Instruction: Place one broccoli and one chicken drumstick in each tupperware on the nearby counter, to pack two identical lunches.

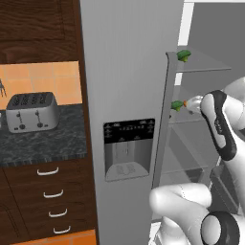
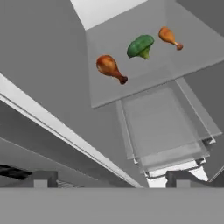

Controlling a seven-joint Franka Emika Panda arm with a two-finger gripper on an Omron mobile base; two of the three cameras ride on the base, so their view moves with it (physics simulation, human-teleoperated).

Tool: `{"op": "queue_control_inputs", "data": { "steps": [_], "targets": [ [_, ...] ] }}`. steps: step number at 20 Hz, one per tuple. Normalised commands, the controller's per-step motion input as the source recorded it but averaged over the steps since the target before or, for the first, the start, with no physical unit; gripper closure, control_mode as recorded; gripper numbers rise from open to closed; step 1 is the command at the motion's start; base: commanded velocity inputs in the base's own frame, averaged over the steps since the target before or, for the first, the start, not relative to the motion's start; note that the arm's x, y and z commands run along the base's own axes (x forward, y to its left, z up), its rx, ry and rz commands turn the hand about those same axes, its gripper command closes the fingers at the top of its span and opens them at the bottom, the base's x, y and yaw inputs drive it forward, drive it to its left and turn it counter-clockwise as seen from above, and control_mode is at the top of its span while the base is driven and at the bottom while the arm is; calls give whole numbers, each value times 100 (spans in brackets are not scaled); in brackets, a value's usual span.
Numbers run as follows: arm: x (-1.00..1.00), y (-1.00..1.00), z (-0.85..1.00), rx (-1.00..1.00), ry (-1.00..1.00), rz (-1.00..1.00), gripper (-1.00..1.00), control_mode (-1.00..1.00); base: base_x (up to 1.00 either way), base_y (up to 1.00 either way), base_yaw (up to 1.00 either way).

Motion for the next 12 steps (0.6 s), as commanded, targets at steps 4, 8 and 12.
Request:
{"op": "queue_control_inputs", "data": {
  "steps": [4,8,12],
  "targets": [
    [58,-91,-10,53,4,-35,-100,-100,0,0,0],
    [66,-7,-19,4,2,-12,-100,-100,0,0,0],
    [79,2,-13,-3,1,-9,-100,-100,0,0,0]
  ]
}}
